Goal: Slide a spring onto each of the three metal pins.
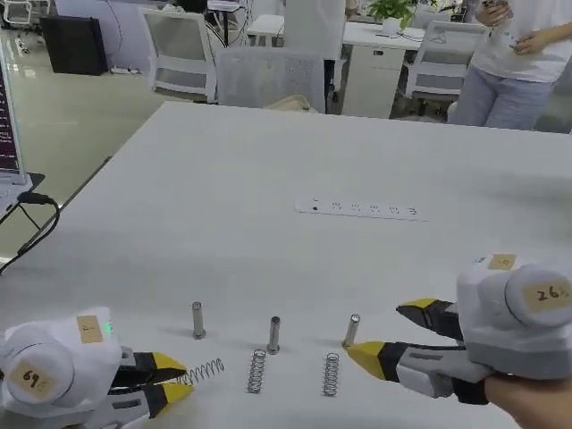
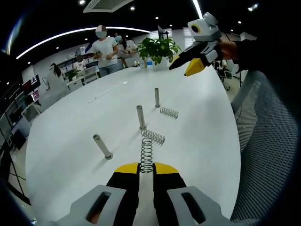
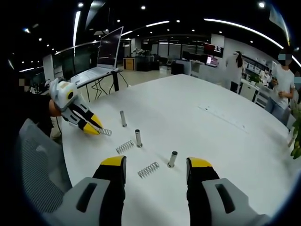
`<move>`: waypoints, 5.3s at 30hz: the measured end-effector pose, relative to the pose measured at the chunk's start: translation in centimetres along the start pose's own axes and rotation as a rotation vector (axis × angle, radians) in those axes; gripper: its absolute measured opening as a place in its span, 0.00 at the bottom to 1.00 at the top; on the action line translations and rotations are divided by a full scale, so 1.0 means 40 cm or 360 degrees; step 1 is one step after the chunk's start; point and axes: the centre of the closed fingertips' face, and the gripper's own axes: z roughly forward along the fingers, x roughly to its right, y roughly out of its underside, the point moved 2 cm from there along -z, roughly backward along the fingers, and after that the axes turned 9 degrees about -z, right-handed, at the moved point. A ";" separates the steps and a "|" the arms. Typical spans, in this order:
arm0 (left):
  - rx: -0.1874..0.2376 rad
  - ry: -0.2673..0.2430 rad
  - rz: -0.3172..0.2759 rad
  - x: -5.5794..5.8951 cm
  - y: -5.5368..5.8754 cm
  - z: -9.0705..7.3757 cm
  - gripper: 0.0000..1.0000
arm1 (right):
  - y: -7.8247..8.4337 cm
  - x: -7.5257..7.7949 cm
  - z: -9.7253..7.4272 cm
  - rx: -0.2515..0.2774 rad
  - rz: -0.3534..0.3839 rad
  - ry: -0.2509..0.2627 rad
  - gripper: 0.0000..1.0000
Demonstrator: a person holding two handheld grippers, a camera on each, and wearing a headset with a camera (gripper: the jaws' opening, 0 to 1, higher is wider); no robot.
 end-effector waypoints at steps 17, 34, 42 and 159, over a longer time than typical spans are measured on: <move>0.0116 0.0043 0.0115 0.057 -0.092 -0.036 0.03 | -0.062 -0.073 -0.013 0.0110 -0.0085 -0.0232 0.41; 0.0171 0.0166 0.0236 0.133 -0.155 -0.053 0.03 | -0.086 -0.170 0.003 0.0161 -0.0135 -0.0509 0.32; 0.0194 0.0236 0.0279 0.169 -0.178 -0.055 0.03 | -0.086 -0.208 -0.002 0.0176 -0.0163 -0.0636 0.27; 0.0293 0.0350 0.0255 0.239 -0.215 -0.040 0.02 | -0.125 -0.287 -0.023 0.0111 -0.0315 -0.0887 0.09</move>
